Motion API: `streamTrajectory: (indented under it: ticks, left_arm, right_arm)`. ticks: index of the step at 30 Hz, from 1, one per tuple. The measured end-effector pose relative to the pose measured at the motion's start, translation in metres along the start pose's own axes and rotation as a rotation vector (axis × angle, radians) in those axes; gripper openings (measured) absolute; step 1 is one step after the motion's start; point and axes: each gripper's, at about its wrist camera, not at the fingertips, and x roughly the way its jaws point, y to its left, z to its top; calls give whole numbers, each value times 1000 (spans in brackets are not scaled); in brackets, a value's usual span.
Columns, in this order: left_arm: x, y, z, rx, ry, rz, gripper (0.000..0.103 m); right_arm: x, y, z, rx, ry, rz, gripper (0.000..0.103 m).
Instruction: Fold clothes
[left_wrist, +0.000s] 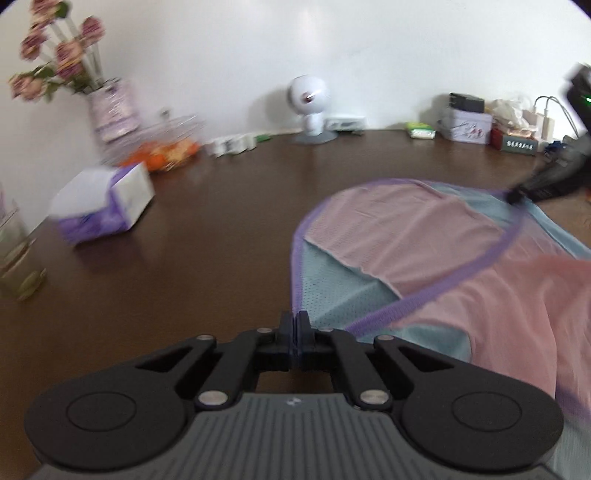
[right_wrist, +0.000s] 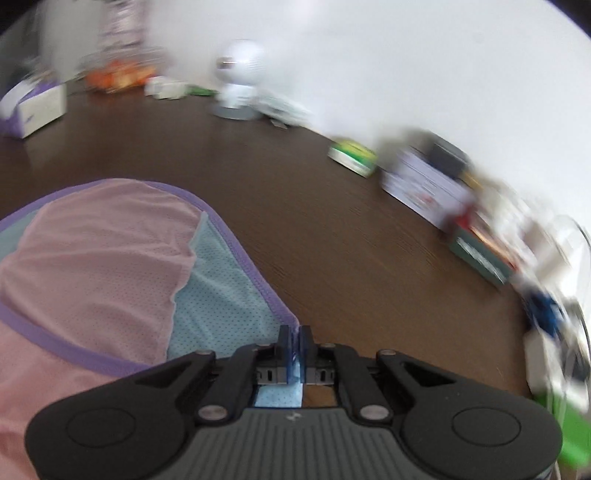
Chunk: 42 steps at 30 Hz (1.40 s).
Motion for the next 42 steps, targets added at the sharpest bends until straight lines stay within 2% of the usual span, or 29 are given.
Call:
streamTrajectory:
  ticks: [4,7,8,9,10,12,13,14,16,19,21,23,26,27,28,29,30,31,32,33,35,40,42]
  left_arm:
    - [-39,33,-32,-33,31,80,3]
    - [-53,57,-51,-61,69,158,7]
    - [-60,64,-55,-76,60,155,9]
    - [-68,70,-58,-99,35,118,17]
    - [-75,75,-59,-120,6,60,33]
    - [-86,82,-61,-150,-60,-118,59]
    - [-86,85,-63,-146,-74,-213,59]
    - [-83,88,-64,-134,-73,-269,59]
    - [-76,89,-61,-92,-58,-321,59]
    - [-67,93,-58,-6,-38,-396,58]
    - [-63,91,-57,91,-28,-455,58]
    - [-64,91,-57,206,-25,-473,58]
    - [-59,99,-55,279,-28,-530,58]
    - [-57,102,-55,284,-23,-547,56]
    - [-57,104,-54,286,-18,-553,48]
    - [-58,106,-53,289,-13,-558,42]
    - [-59,107,-52,292,-7,-563,26]
    - [-59,109,-51,295,-2,-568,11]
    - [-60,111,-50,297,3,-574,8]
    - [-62,112,-50,305,6,-579,7]
    - [-59,100,-54,323,15,-592,6]
    - [-98,82,-76,388,58,-693,5]
    - [-118,70,-83,437,60,-721,7]
  right_arm:
    - [13,57,47,-138,-56,59,7]
    - [-28,79,61,-183,-163,126,29]
    - [-46,80,56,-190,-174,139,38]
    - [-65,80,49,-194,-173,152,41]
    - [-84,80,42,-198,-171,166,42]
    - [-120,80,20,-211,-159,201,48]
    - [-137,80,0,-224,-147,220,50]
    - [-153,82,-22,-239,-138,221,53]
    - [-181,88,-67,-229,-112,193,53]
    - [-217,95,-132,-104,-80,192,53]
    - [-235,92,-170,-17,-80,235,52]
    - [-249,99,-197,18,-89,239,52]
    - [-265,110,-218,55,-123,249,52]
    - [-266,112,-224,74,-137,279,52]
    - [-265,115,-229,76,-140,307,51]
    - [-262,120,-232,55,-136,320,45]
    - [-259,124,-235,35,-126,314,31]
    - [-257,127,-237,20,-115,302,25]
    - [-257,128,-238,15,-108,304,15]
    - [-257,127,-240,13,-103,310,7]
    - [-258,119,-244,2,-81,277,7]
    - [-266,76,-270,-31,0,186,7]
    - [-270,63,-275,-45,45,128,13]
